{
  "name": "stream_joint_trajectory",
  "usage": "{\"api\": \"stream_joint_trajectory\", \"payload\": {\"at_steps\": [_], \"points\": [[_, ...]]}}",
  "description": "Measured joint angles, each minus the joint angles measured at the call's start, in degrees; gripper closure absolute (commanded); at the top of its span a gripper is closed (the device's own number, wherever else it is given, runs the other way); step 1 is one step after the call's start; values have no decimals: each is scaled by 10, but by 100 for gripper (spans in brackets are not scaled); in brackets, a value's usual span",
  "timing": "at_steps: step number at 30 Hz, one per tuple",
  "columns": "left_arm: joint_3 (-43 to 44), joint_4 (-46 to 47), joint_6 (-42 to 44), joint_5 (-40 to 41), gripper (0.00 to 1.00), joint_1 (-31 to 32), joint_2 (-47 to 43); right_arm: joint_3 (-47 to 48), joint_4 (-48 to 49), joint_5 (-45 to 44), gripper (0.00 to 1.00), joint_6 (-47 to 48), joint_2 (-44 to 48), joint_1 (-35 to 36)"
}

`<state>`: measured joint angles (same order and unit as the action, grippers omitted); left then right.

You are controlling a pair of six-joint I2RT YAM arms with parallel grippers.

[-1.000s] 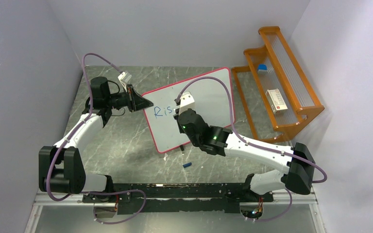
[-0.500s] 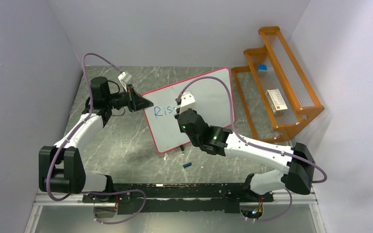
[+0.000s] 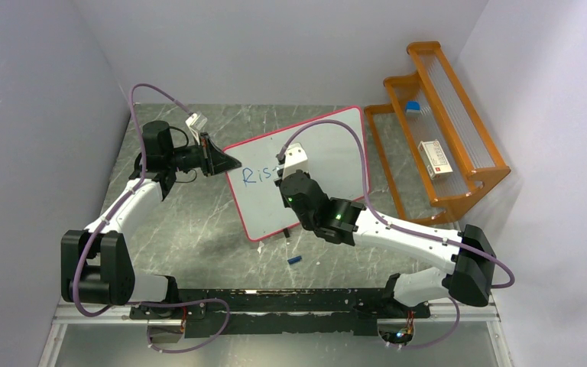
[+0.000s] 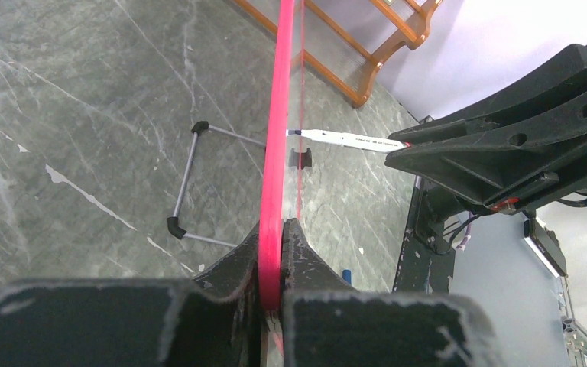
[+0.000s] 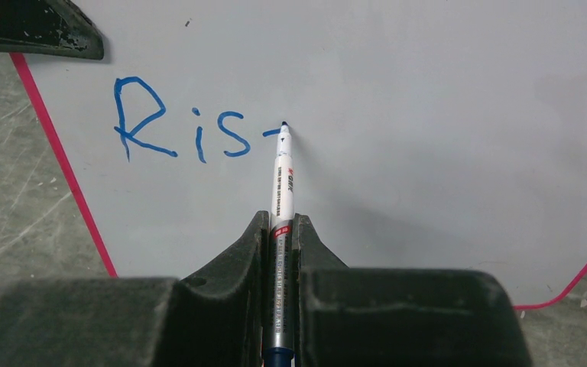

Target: Write a sentence on the whiteboard

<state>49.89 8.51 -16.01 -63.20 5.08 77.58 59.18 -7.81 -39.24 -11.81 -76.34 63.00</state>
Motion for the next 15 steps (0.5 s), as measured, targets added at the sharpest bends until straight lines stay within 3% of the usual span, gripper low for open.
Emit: {"api": "stream_joint_trajectory", "payload": {"at_steps": [15], "points": [[0,0,0,0,95,0,0,4,12,13,100,17,-3,-2]]}}
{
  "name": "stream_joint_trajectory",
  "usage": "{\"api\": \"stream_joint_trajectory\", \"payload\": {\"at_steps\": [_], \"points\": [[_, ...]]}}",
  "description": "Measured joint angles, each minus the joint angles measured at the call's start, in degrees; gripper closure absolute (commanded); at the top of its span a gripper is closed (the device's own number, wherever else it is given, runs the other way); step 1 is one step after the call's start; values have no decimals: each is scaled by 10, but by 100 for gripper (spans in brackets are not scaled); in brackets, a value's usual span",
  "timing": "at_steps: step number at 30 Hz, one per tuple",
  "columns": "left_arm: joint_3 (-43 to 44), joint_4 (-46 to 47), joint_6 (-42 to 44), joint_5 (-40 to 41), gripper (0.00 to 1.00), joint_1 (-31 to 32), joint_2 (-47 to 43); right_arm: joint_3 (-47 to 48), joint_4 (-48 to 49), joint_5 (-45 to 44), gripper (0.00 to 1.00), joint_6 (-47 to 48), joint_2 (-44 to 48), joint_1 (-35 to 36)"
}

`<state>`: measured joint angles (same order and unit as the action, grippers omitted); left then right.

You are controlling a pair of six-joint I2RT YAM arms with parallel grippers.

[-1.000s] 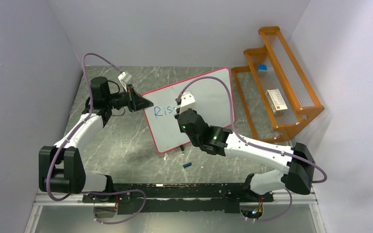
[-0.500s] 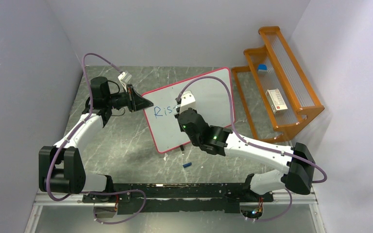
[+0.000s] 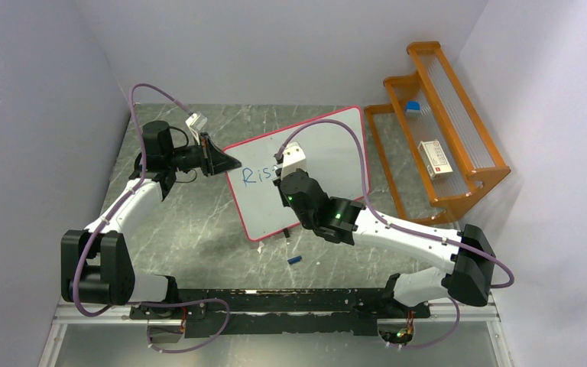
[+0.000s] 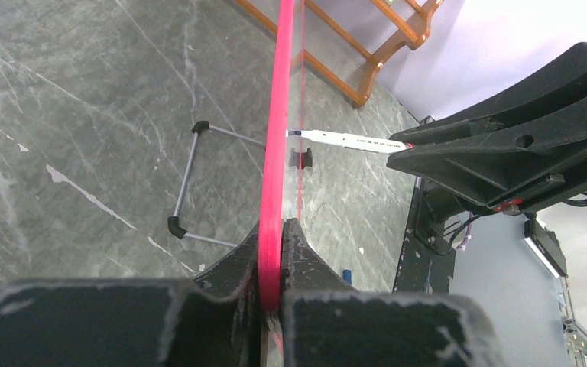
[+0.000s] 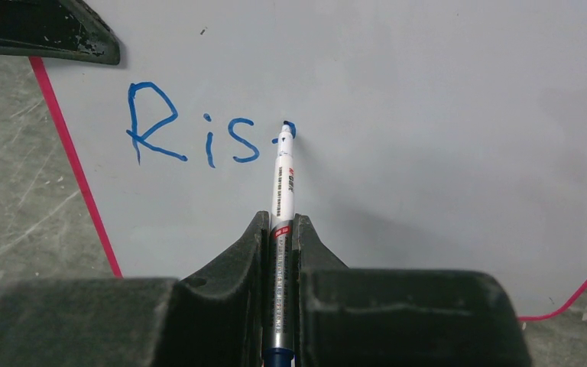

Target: Write a sentence on the whiteboard

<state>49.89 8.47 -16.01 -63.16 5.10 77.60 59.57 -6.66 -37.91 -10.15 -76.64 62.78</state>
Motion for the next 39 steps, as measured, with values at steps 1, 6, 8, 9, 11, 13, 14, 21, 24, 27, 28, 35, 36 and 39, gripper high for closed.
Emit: {"api": "stream_joint_trajectory", "payload": {"at_steps": [1,6,8,9,11,13,14,21,24,27,28,35,36,39], "points": [[0,0,0,0,95,0,0,0,0,1,100,0,0,0],[0,0,0,0,95,0,0,0,0,5,100,1,0,0],[0,0,0,0,95,0,0,0,0,7,100,1,0,0],[0,0,0,0,95,0,0,0,0,9,100,1,0,-1],[0,0,0,0,95,0,0,0,-1,12,100,1,0,0],[0,0,0,0,95,0,0,0,-1,14,100,1,0,0],[0,0,0,0,95,0,0,0,-1,15,100,0,0,0],[0,0,0,0,95,0,0,0,-6,25,100,-2,1,0],[0,0,0,0,95,0,0,0,-9,26,100,-3,1,0],[1,-2,0,0,95,0,0,0,-15,28,100,-5,2,0],[1,-2,1,0,95,0,0,0,-16,29,100,-6,3,0],[1,-2,2,0,95,0,0,-2,-31,31,100,-12,6,0],[1,-2,2,0,95,0,0,-2,-35,31,100,-13,7,0],[1,-2,2,0,95,0,0,-5,-43,30,100,-14,8,0]]}}
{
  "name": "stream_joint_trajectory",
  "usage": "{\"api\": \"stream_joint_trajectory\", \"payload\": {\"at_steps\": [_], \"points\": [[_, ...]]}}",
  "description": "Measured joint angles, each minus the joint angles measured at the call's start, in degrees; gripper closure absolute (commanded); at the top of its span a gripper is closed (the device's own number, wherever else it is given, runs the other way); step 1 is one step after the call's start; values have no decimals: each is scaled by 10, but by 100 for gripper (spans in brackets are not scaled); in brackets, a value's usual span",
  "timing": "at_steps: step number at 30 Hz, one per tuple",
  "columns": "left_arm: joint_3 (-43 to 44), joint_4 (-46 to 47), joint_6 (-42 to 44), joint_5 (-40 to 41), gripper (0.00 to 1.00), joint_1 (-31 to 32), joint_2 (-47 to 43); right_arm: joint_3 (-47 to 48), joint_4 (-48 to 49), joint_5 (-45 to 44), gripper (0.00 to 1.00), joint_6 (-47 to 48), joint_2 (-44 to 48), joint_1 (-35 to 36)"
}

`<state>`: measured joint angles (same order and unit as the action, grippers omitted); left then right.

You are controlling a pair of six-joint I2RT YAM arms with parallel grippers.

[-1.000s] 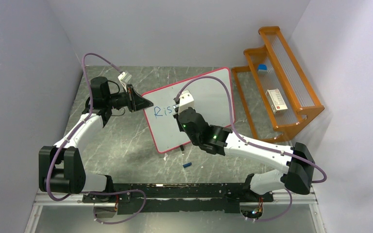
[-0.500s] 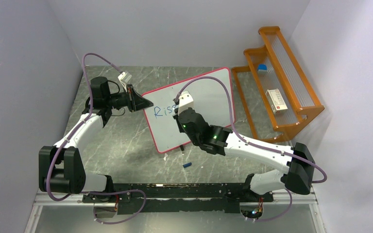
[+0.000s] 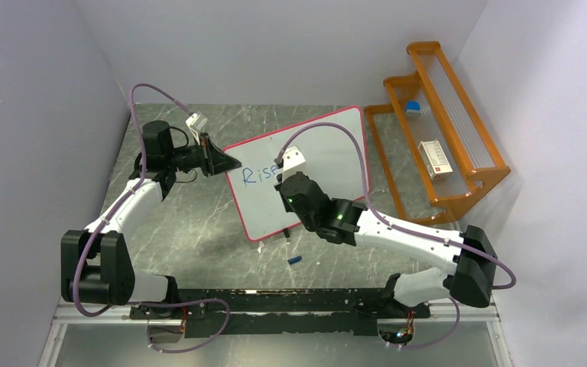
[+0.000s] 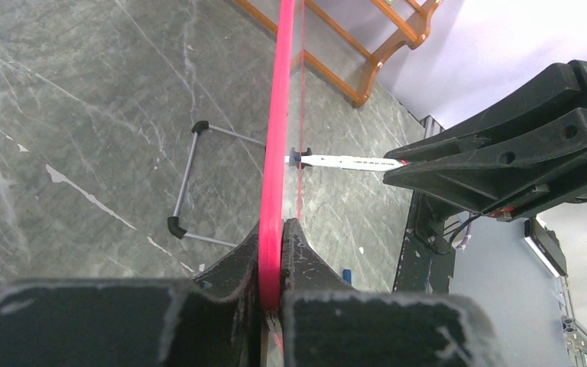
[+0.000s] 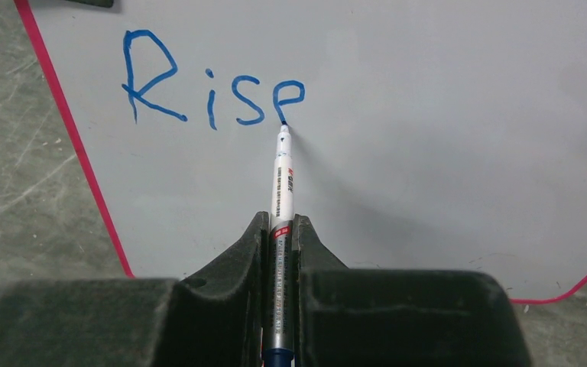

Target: Write a sentence on the whiteboard

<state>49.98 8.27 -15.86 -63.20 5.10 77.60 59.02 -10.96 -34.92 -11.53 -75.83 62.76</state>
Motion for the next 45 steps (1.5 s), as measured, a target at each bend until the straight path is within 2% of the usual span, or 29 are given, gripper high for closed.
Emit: {"api": "stream_joint_trajectory", "payload": {"at_steps": [24,45], "points": [[0,0,0,0,95,0,0,-45,14,-30,100,-2,55,-1],[1,-3,1,0,95,0,0,-45,26,-30,100,0,34,-19]]}}
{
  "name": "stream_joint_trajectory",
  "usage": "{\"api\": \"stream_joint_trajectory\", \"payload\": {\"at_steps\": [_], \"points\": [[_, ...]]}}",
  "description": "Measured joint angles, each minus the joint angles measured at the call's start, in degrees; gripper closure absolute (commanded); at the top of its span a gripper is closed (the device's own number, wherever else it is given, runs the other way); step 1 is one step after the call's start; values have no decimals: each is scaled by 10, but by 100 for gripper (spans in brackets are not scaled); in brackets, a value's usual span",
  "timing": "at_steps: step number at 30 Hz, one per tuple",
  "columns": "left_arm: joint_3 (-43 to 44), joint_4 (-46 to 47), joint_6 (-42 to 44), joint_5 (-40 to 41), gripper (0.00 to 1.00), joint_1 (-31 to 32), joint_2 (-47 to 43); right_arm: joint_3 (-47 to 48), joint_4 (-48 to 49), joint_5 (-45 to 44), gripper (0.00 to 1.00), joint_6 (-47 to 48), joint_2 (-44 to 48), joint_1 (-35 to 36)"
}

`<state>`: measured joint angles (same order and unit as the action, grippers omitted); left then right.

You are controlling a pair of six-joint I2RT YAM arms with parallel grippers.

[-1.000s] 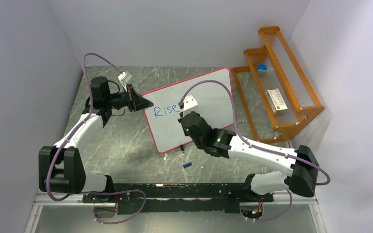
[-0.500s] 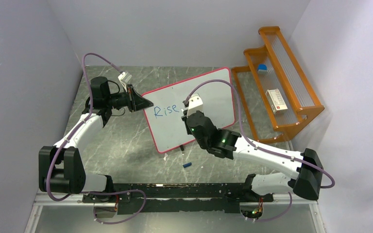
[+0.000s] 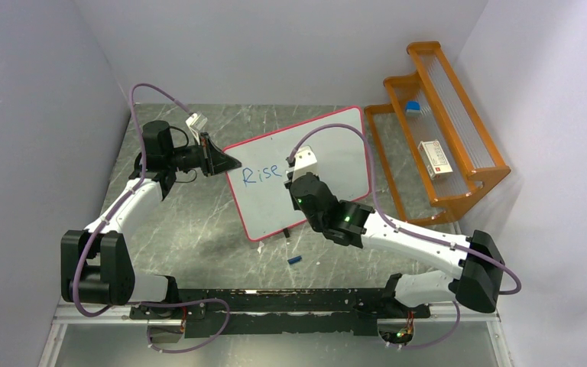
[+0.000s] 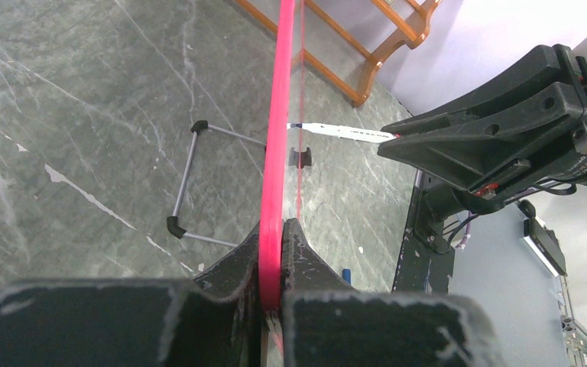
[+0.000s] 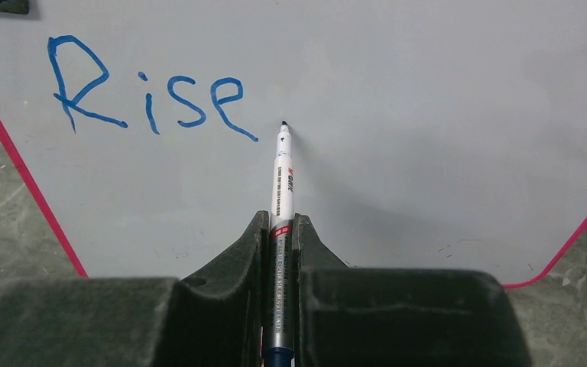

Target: Write a sentence on the whiteboard

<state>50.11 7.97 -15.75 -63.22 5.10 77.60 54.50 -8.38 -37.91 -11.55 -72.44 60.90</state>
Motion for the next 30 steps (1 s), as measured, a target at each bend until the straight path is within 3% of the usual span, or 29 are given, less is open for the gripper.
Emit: {"api": "stream_joint_trajectory", "payload": {"at_steps": [30], "points": [[1,-3,2,2,95,0,1,0,-10,16,100,-14,0,-10]]}}
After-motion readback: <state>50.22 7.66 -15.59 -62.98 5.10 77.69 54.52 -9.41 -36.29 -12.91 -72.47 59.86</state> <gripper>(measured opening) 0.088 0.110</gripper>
